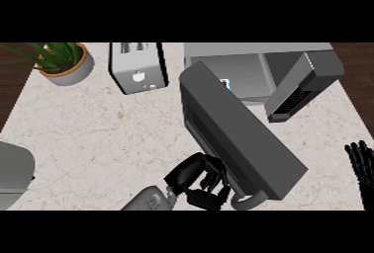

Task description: Pick up the milk, place it into the microwave and close the microwave

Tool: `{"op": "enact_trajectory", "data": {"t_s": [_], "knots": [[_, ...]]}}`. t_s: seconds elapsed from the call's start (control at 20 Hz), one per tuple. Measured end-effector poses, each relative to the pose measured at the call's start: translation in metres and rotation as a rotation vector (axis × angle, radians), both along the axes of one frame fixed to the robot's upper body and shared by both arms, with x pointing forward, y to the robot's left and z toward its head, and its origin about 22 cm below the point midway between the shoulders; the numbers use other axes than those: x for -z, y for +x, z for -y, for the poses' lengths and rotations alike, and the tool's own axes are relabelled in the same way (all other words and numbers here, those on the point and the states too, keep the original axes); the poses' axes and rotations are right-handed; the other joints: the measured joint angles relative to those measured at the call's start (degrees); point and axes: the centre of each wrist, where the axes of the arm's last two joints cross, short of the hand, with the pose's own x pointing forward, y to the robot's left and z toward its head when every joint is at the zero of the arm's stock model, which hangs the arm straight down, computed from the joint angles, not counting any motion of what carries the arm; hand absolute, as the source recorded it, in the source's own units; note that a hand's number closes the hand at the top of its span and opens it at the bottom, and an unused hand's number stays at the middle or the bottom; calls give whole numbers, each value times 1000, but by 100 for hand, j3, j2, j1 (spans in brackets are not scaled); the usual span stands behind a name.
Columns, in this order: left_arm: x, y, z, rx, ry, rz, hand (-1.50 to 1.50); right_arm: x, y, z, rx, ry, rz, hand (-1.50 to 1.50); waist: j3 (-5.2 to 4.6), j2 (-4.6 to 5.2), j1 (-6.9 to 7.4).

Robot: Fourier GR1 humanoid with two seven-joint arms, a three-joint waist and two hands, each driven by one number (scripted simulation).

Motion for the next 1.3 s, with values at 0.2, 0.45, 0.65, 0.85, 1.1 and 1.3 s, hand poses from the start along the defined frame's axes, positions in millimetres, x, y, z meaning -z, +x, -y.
{"op": "enact_trajectory", "data": {"t_s": [0.2, 0.45, 0.65, 0.85, 1.1, 1.3], "knots": [[6, -6, 15, -25, 22, 8, 150, -16, 6, 3, -38, 23, 31, -150, -4, 22, -139], [7, -8, 25, -117, 44, 35, 150, -41, 18, 6, -73, 0, 110, -150, -10, 54, -349], [1, -1, 30, -194, 30, 59, 150, -57, 25, 2, -129, 5, 129, -150, -21, 87, -522], [-12, 10, 34, -272, -35, 88, 150, -71, 32, -1, -182, 4, 142, -150, -35, 130, -678], [-31, 24, 37, -368, -162, 126, 150, -87, 37, -1, -232, 8, 153, -150, -49, 186, -871], [-41, 37, 38, -416, -217, 119, 150, -99, 42, -3, -275, 5, 157, -150, -49, 250, -1023]]}}
